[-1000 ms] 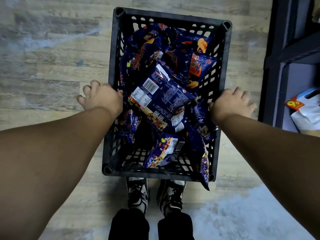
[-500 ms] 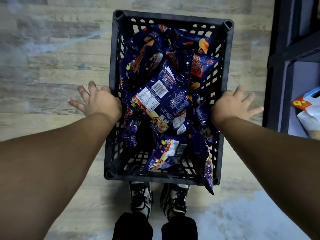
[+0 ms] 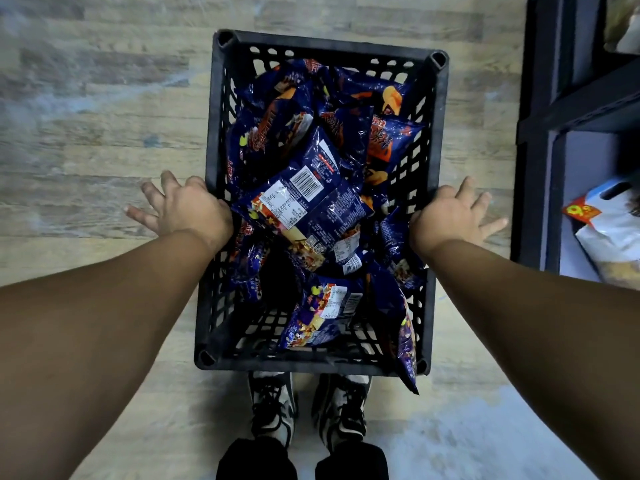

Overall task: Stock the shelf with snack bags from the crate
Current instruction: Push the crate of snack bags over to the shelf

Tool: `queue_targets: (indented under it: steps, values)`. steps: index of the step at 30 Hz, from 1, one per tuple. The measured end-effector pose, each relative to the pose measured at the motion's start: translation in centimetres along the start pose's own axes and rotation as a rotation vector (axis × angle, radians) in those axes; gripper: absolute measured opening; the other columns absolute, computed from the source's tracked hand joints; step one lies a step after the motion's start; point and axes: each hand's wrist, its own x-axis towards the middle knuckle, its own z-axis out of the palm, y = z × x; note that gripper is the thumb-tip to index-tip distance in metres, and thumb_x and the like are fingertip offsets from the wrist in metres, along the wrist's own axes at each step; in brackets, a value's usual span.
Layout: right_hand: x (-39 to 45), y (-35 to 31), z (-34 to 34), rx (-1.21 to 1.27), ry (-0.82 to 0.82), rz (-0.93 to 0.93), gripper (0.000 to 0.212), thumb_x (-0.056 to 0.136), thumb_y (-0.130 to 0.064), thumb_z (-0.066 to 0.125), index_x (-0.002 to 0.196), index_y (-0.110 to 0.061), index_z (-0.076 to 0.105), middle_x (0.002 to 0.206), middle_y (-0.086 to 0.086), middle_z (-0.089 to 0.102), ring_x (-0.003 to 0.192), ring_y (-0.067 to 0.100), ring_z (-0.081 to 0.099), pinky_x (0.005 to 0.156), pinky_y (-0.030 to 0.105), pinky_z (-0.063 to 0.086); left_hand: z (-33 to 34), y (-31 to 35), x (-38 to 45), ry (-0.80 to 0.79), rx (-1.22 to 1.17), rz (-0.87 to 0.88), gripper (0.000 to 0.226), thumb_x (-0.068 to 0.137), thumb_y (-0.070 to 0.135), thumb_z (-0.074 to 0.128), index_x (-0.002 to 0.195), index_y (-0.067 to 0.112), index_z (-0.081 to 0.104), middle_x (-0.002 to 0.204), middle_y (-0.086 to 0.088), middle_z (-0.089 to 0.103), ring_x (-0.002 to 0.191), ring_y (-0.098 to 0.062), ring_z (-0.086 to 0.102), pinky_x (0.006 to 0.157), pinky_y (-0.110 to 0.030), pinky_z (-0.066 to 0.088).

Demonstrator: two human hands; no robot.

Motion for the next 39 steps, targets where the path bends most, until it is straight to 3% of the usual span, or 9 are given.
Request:
queue_targets:
  steps: [9, 18, 25, 39]
  values:
    - [-1.3, 1.2, -0.7, 0.190, -0.027, -0.032, 0.032, 0.091, -0.026, 0.057, 0.122, -0.021, 0.053, 0.162, 0.001, -0.001, 0.148, 0.035, -0.002, 0.111, 0.068, 0.000, -0.1, -0.7, -0.9, 0.009, -0.022, -0.035, 0.023, 0.089, 0.026, 0.061, 0.108, 0.015, 0.058, 0.160, -0.014, 0.003, 0.146, -0.038, -0.005, 0.112, -0.060, -0.008]
    - [-3.5, 2.1, -3.9, 0.304, 0.020, -0.043, 0.023, 0.089, -0.021, 0.057, 0.112, -0.017, 0.056, 0.162, 0.002, 0.001, 0.147, 0.035, 0.000, 0.112, 0.067, -0.002, -4.0, -0.9, -3.1, 0.041, -0.041, -0.014, 0.016, 0.090, 0.027, 0.059, 0.102, 0.016, 0.055, 0.160, -0.014, 0.002, 0.146, -0.039, -0.005, 0.112, -0.061, -0.008]
    - [-8.0, 4.0, -11.7, 0.281, 0.040, -0.077, 0.028, 0.089, -0.024, 0.059, 0.116, -0.017, 0.056, 0.163, 0.002, 0.000, 0.147, 0.036, -0.001, 0.112, 0.068, 0.000, -11.7, -1.3, -8.8, 0.027, -0.064, 0.002, 0.023, 0.090, 0.029, 0.056, 0.109, 0.017, 0.058, 0.160, -0.015, -0.003, 0.145, -0.039, -0.009, 0.110, -0.063, -0.009]
    - [-18.2, 8.2, -26.3, 0.284, 0.056, -0.131, 0.039, 0.089, -0.030, 0.062, 0.125, -0.018, 0.053, 0.162, -0.002, -0.002, 0.148, 0.030, -0.004, 0.113, 0.064, 0.005, -27.0, -1.7, -19.8, 0.076, -0.078, 0.046, 0.019, 0.088, 0.024, 0.057, 0.105, 0.016, 0.060, 0.161, -0.015, -0.002, 0.145, -0.041, -0.010, 0.109, -0.066, -0.009]
